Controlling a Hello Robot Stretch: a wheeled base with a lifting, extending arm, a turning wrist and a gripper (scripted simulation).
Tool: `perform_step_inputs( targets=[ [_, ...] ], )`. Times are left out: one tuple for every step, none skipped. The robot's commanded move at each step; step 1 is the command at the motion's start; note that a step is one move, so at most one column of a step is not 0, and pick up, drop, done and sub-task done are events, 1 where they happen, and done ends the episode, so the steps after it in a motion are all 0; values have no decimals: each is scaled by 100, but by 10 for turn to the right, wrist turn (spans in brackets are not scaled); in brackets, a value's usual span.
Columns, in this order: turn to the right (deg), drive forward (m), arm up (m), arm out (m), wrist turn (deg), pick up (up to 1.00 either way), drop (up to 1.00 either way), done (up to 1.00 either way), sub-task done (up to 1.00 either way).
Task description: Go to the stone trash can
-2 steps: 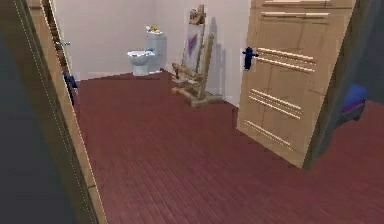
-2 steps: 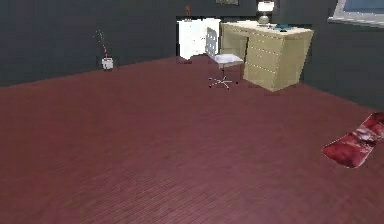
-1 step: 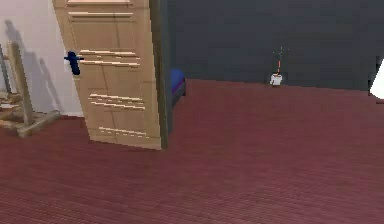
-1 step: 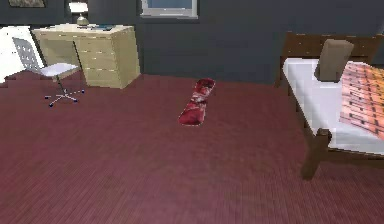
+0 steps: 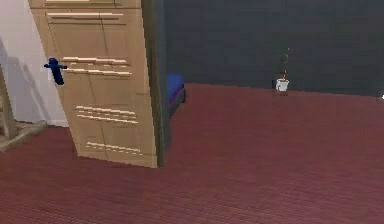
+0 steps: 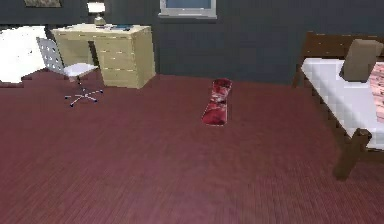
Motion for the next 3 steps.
perform_step_inputs(
  targets=[
    [-300, 0, 0, 0, 0, 0, 0, 0, 0],
    [0, 45, 0, 0, 0, 0, 0, 0, 0],
    [-450, 0, 0, 0, 0, 0, 0, 0, 0]
  ],
)
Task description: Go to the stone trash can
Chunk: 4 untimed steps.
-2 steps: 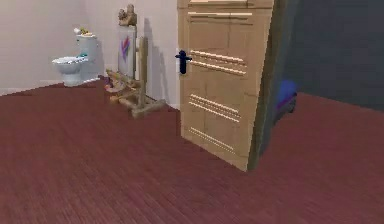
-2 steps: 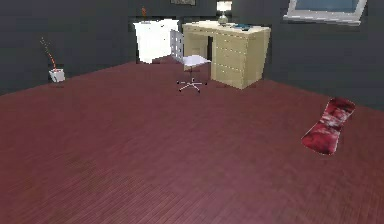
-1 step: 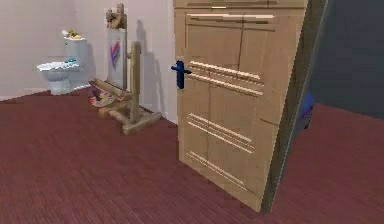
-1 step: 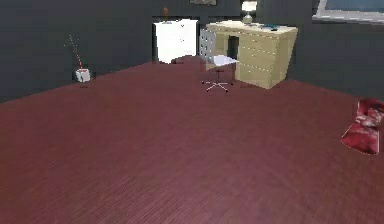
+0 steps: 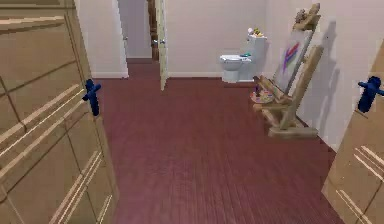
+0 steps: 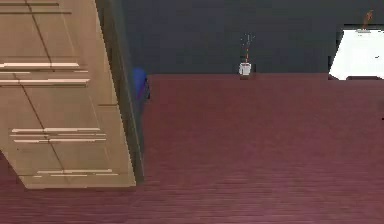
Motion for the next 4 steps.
perform_step_inputs(
  targets=[
    [0, 100, 0, 0, 0, 0, 0, 0, 0],
    [0, 50, 0, 0, 0, 0, 0, 0, 0],
    [-270, 0, 0, 0, 0, 0, 0, 0, 0],
    [0, 100, 0, 0, 0, 0, 0, 0, 0]
  ],
)
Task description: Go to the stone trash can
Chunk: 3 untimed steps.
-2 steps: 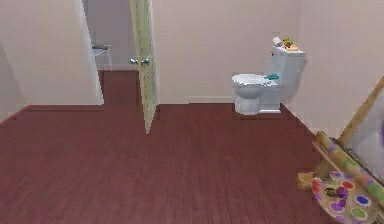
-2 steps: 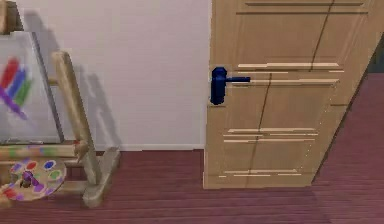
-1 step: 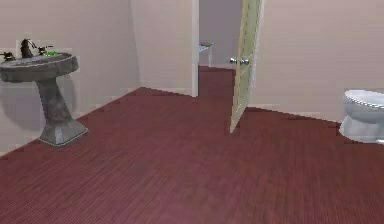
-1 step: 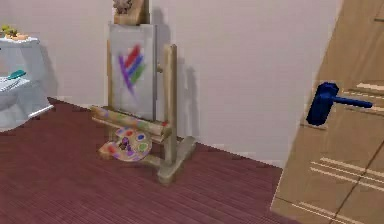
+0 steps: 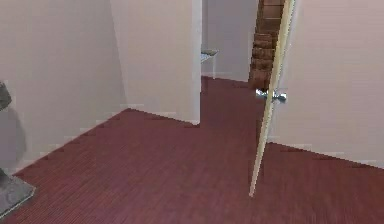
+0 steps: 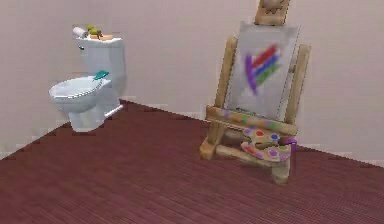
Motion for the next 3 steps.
perform_step_inputs(
  targets=[
    [0, 85, 0, 0, 0, 0, 0, 0, 0],
    [-420, 0, 0, 0, 0, 0, 0, 0, 0],
    [0, 5, 0, 0, 0, 0, 0, 0, 0]
  ],
)
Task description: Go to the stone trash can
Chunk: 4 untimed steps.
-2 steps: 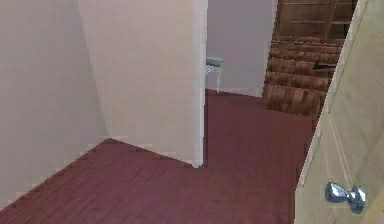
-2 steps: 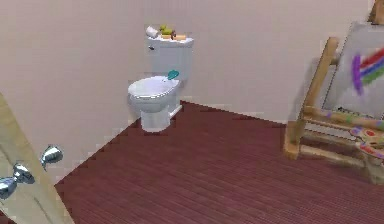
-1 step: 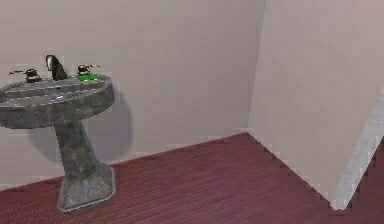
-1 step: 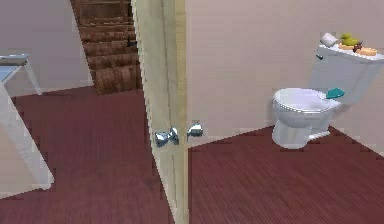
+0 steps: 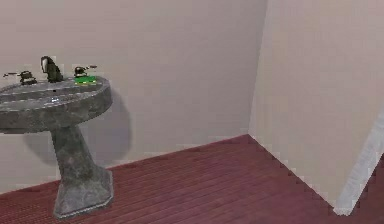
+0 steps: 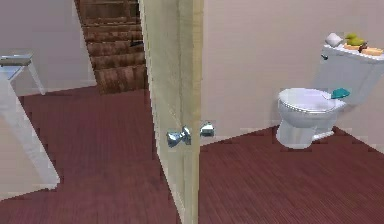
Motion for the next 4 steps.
perform_step_inputs(
  targets=[
    [450, 0, 0, 0, 0, 0, 0, 0, 0],
    [0, 85, 0, 0, 0, 0, 0, 0, 0],
    [330, 0, 0, 0, 0, 0, 0, 0, 0],
    [0, 100, 0, 0, 0, 0, 0, 0, 0]
  ],
)
